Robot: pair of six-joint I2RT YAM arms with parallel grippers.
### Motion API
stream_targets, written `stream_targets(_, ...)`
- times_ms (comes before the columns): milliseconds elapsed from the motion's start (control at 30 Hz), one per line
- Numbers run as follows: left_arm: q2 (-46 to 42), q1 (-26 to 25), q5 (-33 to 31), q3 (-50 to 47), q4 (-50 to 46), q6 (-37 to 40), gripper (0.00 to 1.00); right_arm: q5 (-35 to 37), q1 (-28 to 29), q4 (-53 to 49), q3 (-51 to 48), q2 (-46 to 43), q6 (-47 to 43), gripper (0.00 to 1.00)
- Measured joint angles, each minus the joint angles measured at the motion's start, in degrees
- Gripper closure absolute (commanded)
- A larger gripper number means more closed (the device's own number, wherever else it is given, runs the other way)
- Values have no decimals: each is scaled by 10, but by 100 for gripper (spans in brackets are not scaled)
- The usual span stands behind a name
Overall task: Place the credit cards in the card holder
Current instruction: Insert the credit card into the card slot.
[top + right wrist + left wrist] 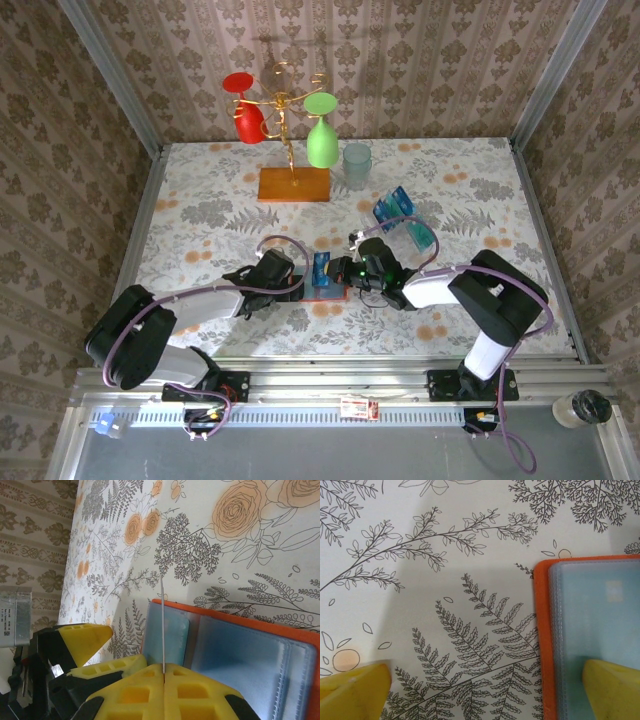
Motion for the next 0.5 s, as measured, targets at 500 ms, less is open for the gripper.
stream_targets(500, 0, 0, 0, 0, 0, -2, 0, 9, 2, 25, -13, 15, 0, 100)
